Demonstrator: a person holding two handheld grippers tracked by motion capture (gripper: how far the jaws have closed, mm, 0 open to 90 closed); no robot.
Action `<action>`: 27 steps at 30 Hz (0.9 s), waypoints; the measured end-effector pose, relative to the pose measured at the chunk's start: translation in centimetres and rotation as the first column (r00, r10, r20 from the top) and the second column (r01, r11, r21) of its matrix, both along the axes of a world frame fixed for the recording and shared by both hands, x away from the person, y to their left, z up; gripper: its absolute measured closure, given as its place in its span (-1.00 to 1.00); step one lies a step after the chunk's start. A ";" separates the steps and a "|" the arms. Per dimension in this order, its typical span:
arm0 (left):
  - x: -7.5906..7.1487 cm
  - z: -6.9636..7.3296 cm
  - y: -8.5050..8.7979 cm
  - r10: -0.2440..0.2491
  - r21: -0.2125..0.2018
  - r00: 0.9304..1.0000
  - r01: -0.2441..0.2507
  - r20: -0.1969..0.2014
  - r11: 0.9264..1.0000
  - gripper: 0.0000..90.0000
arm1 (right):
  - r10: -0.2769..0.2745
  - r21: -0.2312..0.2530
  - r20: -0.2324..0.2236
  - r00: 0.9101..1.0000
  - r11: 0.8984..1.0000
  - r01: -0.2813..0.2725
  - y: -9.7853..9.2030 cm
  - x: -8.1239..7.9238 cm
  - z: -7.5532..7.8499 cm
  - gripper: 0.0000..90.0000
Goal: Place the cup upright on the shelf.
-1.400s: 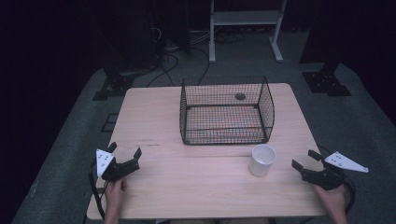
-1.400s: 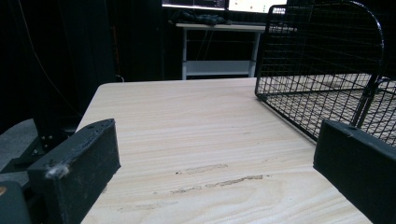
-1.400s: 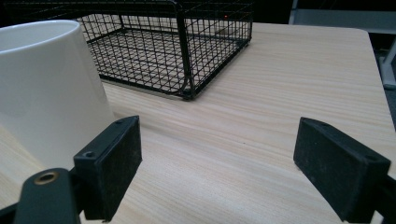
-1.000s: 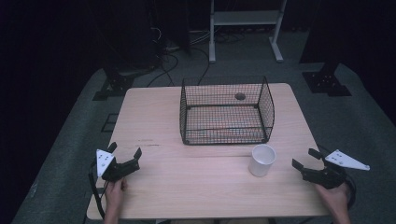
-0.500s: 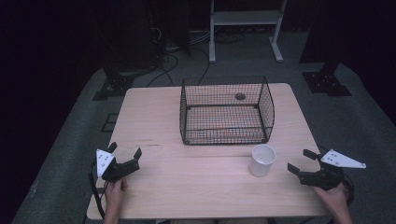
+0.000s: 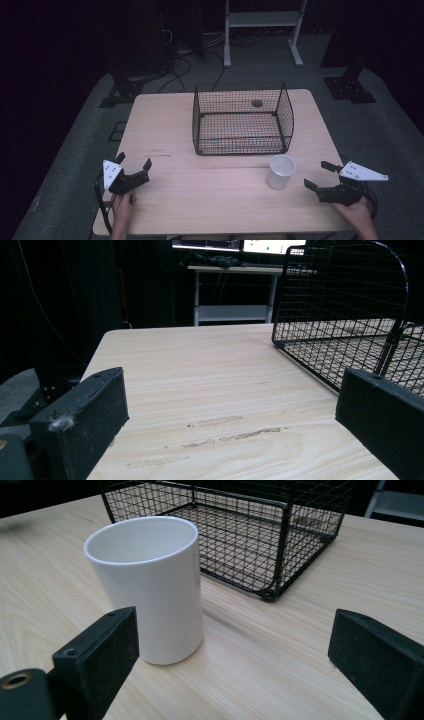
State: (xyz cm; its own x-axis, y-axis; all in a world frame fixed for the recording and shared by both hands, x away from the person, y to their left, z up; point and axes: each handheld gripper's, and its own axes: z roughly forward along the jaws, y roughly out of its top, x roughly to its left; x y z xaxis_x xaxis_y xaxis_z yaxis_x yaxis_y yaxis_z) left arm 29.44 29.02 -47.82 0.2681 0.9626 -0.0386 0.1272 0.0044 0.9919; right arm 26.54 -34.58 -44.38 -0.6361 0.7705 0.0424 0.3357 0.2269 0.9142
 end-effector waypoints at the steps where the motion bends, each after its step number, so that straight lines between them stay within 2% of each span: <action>1: 0.0 0.0 0.0 0.000 0.001 1.000 0.000 0.000 1.000 -1.00 | 0.006 -0.001 -0.004 1.000 1.000 -0.006 0.1 0.0 0.0 -0.88; 14: 0.0 0.0 0.0 0.000 0.000 1.000 0.000 0.001 1.000 -1.00 | 0.074 -0.023 -0.015 0.997 0.997 -0.074 2.4 -0.4 0.0 -0.93; 27: 0.0 0.0 0.0 -0.001 0.000 1.000 0.001 0.001 1.000 -1.00 | 0.116 -0.021 -0.024 0.993 0.993 -0.116 3.6 -0.2 0.0 -0.94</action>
State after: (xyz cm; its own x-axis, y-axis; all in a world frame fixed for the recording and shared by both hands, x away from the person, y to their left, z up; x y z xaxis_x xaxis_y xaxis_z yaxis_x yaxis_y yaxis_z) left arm 29.45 29.03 -47.82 0.2686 0.9625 -0.0386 0.1263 0.0045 0.9920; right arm 26.35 -30.94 -44.33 -0.7202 0.6926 0.0411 0.3263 0.2858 0.9011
